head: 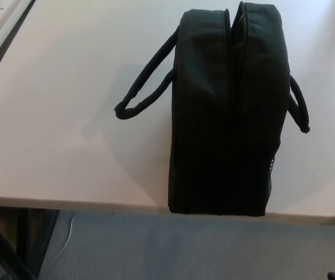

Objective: A lunch bag is kept on the middle of the desk and the robot uses both its hands to grab the opening of the bag from the left and right and moves its hands away from each other to spread the bag open

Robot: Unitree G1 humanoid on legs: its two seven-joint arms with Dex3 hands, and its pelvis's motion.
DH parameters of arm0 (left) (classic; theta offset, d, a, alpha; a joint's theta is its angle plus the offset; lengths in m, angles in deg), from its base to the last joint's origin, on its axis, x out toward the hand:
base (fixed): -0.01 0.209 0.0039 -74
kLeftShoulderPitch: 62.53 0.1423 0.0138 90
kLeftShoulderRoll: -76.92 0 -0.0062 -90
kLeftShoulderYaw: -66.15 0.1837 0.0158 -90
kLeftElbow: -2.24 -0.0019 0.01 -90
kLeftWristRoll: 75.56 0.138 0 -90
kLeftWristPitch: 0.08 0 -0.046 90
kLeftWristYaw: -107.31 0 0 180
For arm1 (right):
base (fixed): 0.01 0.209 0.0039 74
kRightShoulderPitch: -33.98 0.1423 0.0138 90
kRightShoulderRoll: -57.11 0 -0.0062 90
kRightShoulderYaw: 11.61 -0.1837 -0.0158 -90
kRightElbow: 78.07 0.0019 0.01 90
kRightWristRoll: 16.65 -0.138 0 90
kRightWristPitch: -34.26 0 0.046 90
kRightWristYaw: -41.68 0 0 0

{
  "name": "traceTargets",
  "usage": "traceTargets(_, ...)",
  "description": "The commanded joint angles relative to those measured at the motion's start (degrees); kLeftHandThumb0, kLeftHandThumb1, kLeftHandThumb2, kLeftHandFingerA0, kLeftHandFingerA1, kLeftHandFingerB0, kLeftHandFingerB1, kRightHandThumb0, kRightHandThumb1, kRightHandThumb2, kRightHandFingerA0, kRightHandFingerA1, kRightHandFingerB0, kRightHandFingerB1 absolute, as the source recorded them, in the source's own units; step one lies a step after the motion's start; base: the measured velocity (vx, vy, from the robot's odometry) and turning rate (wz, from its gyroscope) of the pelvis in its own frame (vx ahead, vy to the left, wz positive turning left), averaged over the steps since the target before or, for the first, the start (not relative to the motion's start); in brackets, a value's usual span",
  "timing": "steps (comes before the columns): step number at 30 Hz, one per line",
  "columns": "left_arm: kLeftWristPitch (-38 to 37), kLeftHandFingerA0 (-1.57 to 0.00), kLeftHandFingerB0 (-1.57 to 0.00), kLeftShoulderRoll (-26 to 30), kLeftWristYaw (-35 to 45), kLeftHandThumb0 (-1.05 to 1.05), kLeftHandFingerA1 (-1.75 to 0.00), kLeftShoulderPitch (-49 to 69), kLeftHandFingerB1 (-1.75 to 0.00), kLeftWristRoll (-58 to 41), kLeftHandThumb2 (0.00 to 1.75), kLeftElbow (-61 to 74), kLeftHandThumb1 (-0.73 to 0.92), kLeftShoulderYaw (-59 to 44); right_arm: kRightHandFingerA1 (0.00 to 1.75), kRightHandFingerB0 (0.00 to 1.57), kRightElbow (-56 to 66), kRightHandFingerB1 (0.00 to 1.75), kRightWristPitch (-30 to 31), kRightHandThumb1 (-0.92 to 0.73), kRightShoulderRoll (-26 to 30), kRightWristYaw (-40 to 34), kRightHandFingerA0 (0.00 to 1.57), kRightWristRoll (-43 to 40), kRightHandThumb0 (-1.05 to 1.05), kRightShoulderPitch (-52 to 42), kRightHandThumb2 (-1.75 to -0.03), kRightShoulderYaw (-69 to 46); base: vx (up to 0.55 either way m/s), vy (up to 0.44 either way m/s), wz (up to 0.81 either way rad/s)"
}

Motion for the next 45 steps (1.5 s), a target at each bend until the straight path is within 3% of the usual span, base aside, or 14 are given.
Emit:
traceTargets(1,-16.12,-0.32,-0.09,7.74,-20.89,-0.05,-0.56,1.24,-0.47,14.64,0.88,5.77,0.41,-7.21,0.31,0.0,2.44,0.2,-9.69,-0.59,6.37,-23.86,0.16,11.07,-0.4,-2.75,-0.58,0.06,0.0,0.0,0.0)
traceTargets(7,-21.09,-0.44,-0.19,9.55,-12.31,-0.03,-0.36,-4.1,-0.28,3.92,0.57,6.31,0.59,-12.31,0.37,0.06,-0.15,0.17,-10.71,-0.52,13.31,-28.29,0.15,11.73,-0.41,2.49,-0.67,-2.46,0.0,0.0,0.0)
traceTargets(11,-19.96,-0.44,-0.2,12.14,-11.42,-0.05,-0.37,-7.28,-0.28,3.36,0.57,5.47,0.58,-13.34,0.57,0.05,-1.81,0.19,-10.66,-0.45,15.54,-29.12,0.6,11.25,-0.42,5.29,-0.73,-3.03,0.0,0.0,0.0)
traceTargets(12,-19.29,-0.45,-0.21,14.45,-10.92,-0.03,-0.37,-10.4,-0.28,3.33,0.57,4.52,0.58,-13.34,0.31,0.04,-1.95,0.2,-11.38,-0.52,17.31,-27.41,0.21,10.37,-0.32,7.55,-0.57,-3.92,0.0,0.0,0.0)
traceTargets(15,-19.53,-0.45,-0.21,15.41,-10.65,-0.03,-0.37,-11.97,-0.28,3.57,0.57,3.59,0.58,-13.63,0.31,0.04,-2.56,0.2,-11.94,-0.52,18.27,-27.49,0.21,10.25,-0.32,8.79,-0.57,-3.84,0.0,0.0,0.0)
traceTargets(16,-19.22,-0.29,-0.07,16.52,-9.73,-0.14,-0.54,-13.89,-0.47,3.3,0.9,2.9,0.42,-13.19,0.47,0.0,-2.58,0.49,-11.93,-0.45,19.56,-27.07,0.0,10.18,-0.23,10.73,-0.93,-4.1,0.0,0.0,0.0)
traceTargets(18,-17.99,-0.27,-0.06,18.73,-8.37,-0.2,-0.54,-18.14,-0.46,3.31,0.91,1.83,0.44,-12.25,0.32,0.09,-2.76,0.22,-12.18,-0.5,22.22,-25.79,0.21,10.26,-0.33,15.43,-0.58,-4.32,0.0,0.0,0.0)
traceTargets(23,-19.03,-0.29,-0.18,20.18,-3.66,0.03,-0.55,-27.79,-0.5,2.47,0.86,-0.95,0.34,-7.2,0.48,0.0,-1.14,0.48,-8.46,-0.4,27.29,-17.51,0.01,12.12,-0.2,24.67,-0.89,-2.04,0.0,0.0,0.0)
traceTargets(28,-19.99,-0.56,-0.31,21.48,-6.25,0.09,-0.42,-31.2,-0.32,6.29,0.56,-3.02,0.51,-5.21,0.48,0.0,-1.46,0.47,-8.71,-0.41,28.41,-14.85,0.01,11.6,-0.2,28.25,-0.89,-0.36,0.0,0.0,0.0)
traceTargets(29,-20.11,-0.9,-0.34,22.03,-6.89,0.16,-0.57,-32.84,-0.34,8.55,0.56,-3.15,0.51,-4.01,0.49,0.0,-1.51,0.48,-8.48,-0.44,29.08,-13.11,0.01,12.31,-0.21,30.86,-0.91,0.53,0.0,0.0,0.0)
traceTargets(32,-20.35,-0.9,-0.34,23.15,-8.7,0.16,-0.57,-35.49,-0.34,12.31,0.56,-3.72,0.51,-1.67,0.49,0.0,-1.84,0.48,-8.18,-0.44,30.15,-10.56,0.01,13.25,-0.21,35.01,-0.91,2.23,0.0,0.0,0.0)
traceTargets(33,-18.35,-0.34,-0.18,24.59,-12.03,0.02,-0.57,-36.81,-0.5,17.86,0.84,-2.51,0.32,0.38,0.49,0.0,-2.72,0.48,-7.63,-0.47,30.46,-7.75,0.01,14.09,-0.24,38.34,-0.95,3.47,0.0,0.0,0.0)
traceTargets(35,-15.11,-0.3,-0.16,26.73,-16.64,0.04,-0.55,-39.71,-0.5,26.82,0.84,-0.87,0.32,4.61,0.38,0.14,-4.19,0.32,-6.91,-0.48,31.08,-2.95,0.18,16.28,-0.41,44.99,-0.63,5.99,0.0,0.0,0.0)
traceTargets(45,-13.29,-0.4,-0.29,26.52,-22.15,-0.08,-0.34,-46.77,-0.31,34.48,0.56,-3.55,0.49,16.06,0.38,0.09,-9.05,0.34,-5.64,-0.44,29.28,0.1,0.18,21.48,-0.47,58.96,-0.66,13.9,0.0,0.0,0.0)
